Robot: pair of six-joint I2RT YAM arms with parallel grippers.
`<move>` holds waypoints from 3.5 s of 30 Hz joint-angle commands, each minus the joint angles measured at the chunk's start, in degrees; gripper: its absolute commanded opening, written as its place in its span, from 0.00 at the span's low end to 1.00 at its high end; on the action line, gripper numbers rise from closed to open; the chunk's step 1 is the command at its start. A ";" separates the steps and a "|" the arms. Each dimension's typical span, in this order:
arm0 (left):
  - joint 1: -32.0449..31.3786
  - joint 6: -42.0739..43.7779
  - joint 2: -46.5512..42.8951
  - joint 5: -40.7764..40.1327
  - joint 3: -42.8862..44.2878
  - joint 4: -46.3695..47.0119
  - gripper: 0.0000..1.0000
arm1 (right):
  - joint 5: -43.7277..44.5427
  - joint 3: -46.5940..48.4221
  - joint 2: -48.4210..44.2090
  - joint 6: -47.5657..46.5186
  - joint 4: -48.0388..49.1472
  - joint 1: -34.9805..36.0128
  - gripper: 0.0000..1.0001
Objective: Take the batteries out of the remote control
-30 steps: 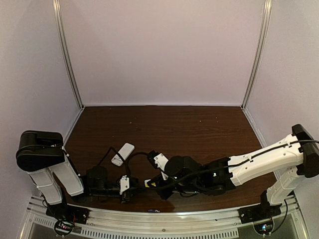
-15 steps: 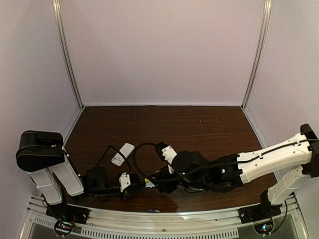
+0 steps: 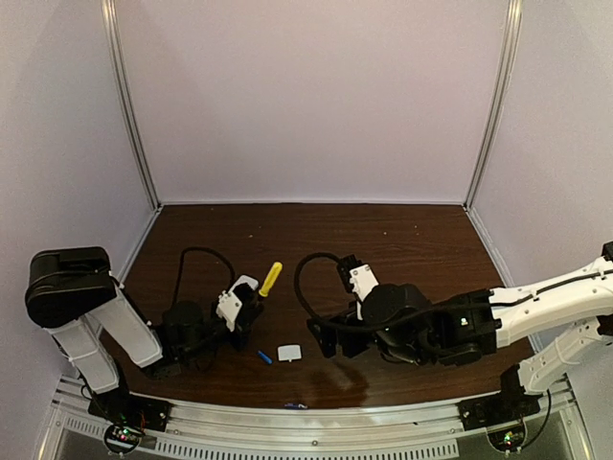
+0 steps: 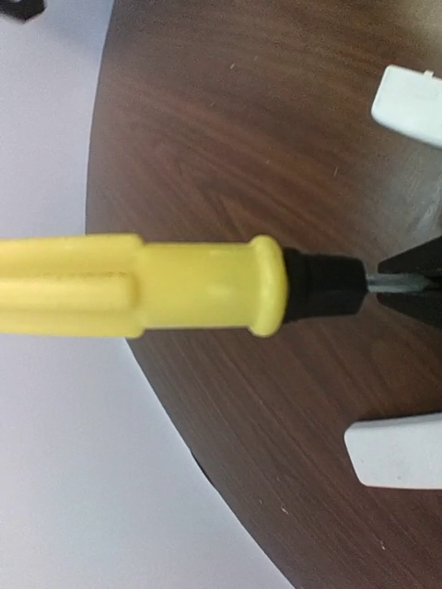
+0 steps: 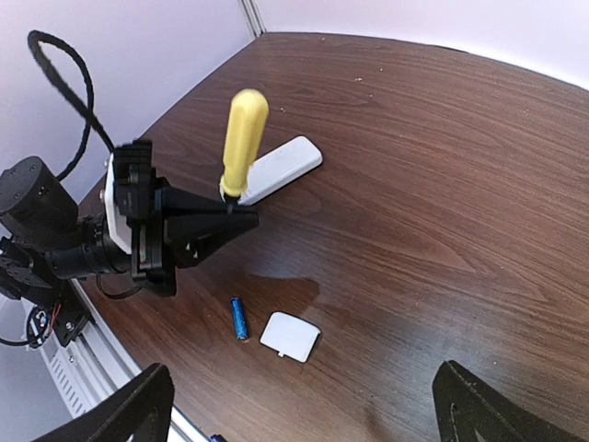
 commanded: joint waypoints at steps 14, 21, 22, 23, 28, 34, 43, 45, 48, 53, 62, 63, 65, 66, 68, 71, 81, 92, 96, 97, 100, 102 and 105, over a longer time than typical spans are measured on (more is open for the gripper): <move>7.47 -13.66 1.49 -9.67 12.91 -19.34 0.00 | 5.53 -0.05 0.14 1.58 -5.22 -0.54 1.00; 8.13 -16.09 3.52 -9.12 16.00 -24.55 0.00 | 5.30 0.19 0.83 1.40 -5.18 -0.53 1.00; 8.10 -16.33 3.85 -8.82 16.42 -25.00 0.00 | 5.33 0.24 0.92 1.40 -5.23 -0.54 1.00; 8.10 -16.51 4.07 -8.53 16.82 -25.60 0.00 | 5.30 0.32 1.07 1.40 -5.23 -0.53 1.00; 8.14 -17.10 5.10 -8.62 18.42 -28.01 0.00 | 5.02 0.61 1.35 1.39 -5.45 -0.53 1.00; 8.12 -17.79 5.86 -8.41 19.75 -29.87 0.04 | 4.92 0.64 1.15 1.49 -5.63 -0.53 1.00; 8.19 -18.11 6.94 -8.37 20.87 -31.14 0.21 | 4.95 0.55 0.87 1.48 -5.84 -0.53 1.00; 8.14 -18.08 7.11 -8.37 20.96 -31.16 0.21 | 4.97 0.55 0.86 1.40 -5.81 -0.55 1.00; 8.21 -17.95 7.01 -8.06 20.80 -30.70 0.21 | 4.99 0.55 0.78 1.40 -5.88 -0.58 1.00; 8.19 -17.11 5.64 -6.63 18.90 -27.41 0.22 | 5.33 0.19 0.52 1.31 -5.73 -0.56 1.00; 8.15 -16.76 1.00 -8.96 13.31 -20.98 0.37 | 6.77 -1.30 -0.96 0.42 -4.79 -0.79 1.00; 8.18 -16.92 0.84 -9.28 13.00 -20.77 0.43 | 6.88 -1.56 -1.21 0.17 -4.60 -0.82 1.00; 8.15 -16.94 0.45 -9.55 12.32 -19.92 0.61 | 6.93 -2.00 -1.92 -0.32 -4.12 -1.16 1.00; 8.12 -16.96 0.20 -9.64 11.79 -19.18 0.70 | 6.93 -2.19 -2.23 -0.68 -3.90 -1.33 1.00; 8.18 -17.10 -0.38 -10.07 10.77 -17.85 0.86 | 7.00 -2.41 -2.86 -1.32 -3.70 -1.60 1.00; 8.12 -17.27 -1.06 -10.79 10.23 -17.41 0.97 | 7.05 -2.77 -3.79 -2.44 -3.79 -2.40 1.00; 8.06 -18.54 -7.78 -13.52 12.75 -25.92 0.98 | 2.03 -4.90 -9.04 -9.58 -0.35 -10.95 1.00; 14.51 -9.97 -30.10 -26.27 18.33 -47.04 0.98 | -3.12 -3.89 -17.32 -16.31 -1.45 -29.97 1.00; 20.23 -5.71 -33.98 -28.80 18.55 -48.22 0.97 | -3.00 -4.54 -19.57 -18.59 -0.32 -35.20 1.00; 22.72 -5.40 -34.88 -28.86 18.32 -48.28 0.98 | -2.78 -4.92 -20.13 -19.37 0.38 -36.24 1.00; 28.34 -5.68 -38.03 -29.54 15.89 -46.24 0.97 | -2.37 -6.41 -21.76 -21.15 3.04 -39.36 1.00; 31.51 -5.30 -40.35 -30.28 12.69 -42.69 0.97 | -2.19 -7.22 -21.98 -22.50 4.26 -41.38 1.00; 36.21 -5.21 -42.97 -28.89 8.95 -39.86 0.97 | -1.07 -8.12 -21.02 -23.93 5.47 -43.98 1.00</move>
